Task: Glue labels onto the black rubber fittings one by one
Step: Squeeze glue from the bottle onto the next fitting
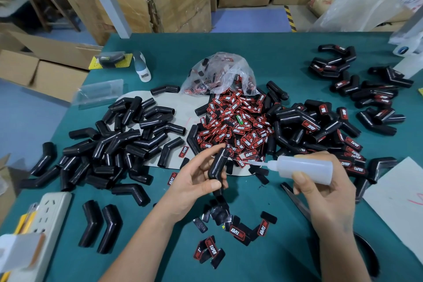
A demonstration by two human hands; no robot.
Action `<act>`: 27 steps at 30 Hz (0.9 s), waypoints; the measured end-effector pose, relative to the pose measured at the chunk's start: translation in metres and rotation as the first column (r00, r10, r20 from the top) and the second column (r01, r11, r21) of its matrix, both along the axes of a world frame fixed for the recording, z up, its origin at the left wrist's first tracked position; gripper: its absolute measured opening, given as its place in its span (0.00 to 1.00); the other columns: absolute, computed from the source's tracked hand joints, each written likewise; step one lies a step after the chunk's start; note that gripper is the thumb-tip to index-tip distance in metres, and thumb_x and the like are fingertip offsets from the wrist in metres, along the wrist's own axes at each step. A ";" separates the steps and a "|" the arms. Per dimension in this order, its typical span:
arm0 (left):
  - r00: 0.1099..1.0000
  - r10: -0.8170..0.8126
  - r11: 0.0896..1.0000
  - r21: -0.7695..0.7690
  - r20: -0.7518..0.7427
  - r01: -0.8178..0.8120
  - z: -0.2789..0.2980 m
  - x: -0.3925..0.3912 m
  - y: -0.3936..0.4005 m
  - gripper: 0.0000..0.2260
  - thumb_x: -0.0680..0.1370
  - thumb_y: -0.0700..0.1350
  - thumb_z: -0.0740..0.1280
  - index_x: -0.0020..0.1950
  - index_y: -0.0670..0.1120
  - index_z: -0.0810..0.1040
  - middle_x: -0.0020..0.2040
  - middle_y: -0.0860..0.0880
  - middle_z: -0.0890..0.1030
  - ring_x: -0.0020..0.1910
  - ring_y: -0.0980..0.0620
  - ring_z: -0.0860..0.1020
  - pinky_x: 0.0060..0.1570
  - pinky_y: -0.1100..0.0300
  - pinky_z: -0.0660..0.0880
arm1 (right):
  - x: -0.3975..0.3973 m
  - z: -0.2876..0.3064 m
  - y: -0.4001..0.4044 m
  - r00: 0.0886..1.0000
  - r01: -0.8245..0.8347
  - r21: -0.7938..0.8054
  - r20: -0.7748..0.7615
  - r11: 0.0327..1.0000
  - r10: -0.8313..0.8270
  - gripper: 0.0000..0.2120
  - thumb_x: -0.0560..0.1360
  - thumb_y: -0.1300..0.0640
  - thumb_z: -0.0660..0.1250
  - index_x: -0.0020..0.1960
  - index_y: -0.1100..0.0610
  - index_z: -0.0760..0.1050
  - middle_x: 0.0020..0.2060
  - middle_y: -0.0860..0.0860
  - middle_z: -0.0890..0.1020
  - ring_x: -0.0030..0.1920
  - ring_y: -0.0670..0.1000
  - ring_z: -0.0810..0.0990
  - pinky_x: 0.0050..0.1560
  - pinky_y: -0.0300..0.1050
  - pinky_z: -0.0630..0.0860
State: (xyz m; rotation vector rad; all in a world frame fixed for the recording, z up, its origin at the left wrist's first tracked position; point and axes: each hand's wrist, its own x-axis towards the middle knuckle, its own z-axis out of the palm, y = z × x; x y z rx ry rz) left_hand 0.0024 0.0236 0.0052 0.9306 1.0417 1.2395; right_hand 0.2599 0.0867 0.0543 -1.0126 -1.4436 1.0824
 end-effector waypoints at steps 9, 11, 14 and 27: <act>1.000 0.004 1.000 -0.007 0.012 -0.004 0.000 0.000 0.000 0.34 0.75 0.51 0.80 0.79 0.52 0.71 0.52 0.46 0.82 0.50 0.45 0.82 0.56 0.54 0.78 | 0.000 0.003 0.000 1.000 -0.005 -0.001 0.007 1.000 0.005 0.06 0.74 0.48 0.72 0.52 0.43 0.81 0.46 0.47 0.81 0.36 0.48 0.79 0.35 0.38 0.77; 1.000 0.006 1.000 -0.010 0.019 -0.006 0.000 0.001 0.000 0.34 0.75 0.51 0.80 0.79 0.52 0.72 0.52 0.46 0.82 0.49 0.44 0.82 0.56 0.54 0.77 | 0.000 0.004 0.000 0.999 -0.025 0.009 0.025 1.000 0.025 0.06 0.74 0.48 0.71 0.52 0.42 0.81 0.46 0.46 0.81 0.37 0.47 0.79 0.36 0.37 0.77; 1.000 0.008 1.000 -0.016 0.021 -0.008 0.000 0.001 0.000 0.35 0.74 0.52 0.80 0.79 0.52 0.72 0.52 0.46 0.82 0.49 0.44 0.82 0.55 0.54 0.78 | 0.000 0.004 -0.001 0.999 -0.020 0.011 0.027 1.000 0.020 0.07 0.74 0.48 0.71 0.52 0.43 0.81 0.45 0.45 0.81 0.37 0.48 0.79 0.36 0.37 0.77; 1.000 -0.010 1.000 -0.008 0.006 0.010 -0.003 0.000 0.000 0.34 0.76 0.50 0.79 0.80 0.52 0.70 0.53 0.47 0.82 0.50 0.45 0.82 0.55 0.54 0.78 | 0.000 0.007 -0.002 1.000 -0.003 -0.028 -0.005 1.000 0.003 0.07 0.73 0.53 0.75 0.50 0.44 0.81 0.45 0.45 0.81 0.34 0.47 0.78 0.36 0.37 0.76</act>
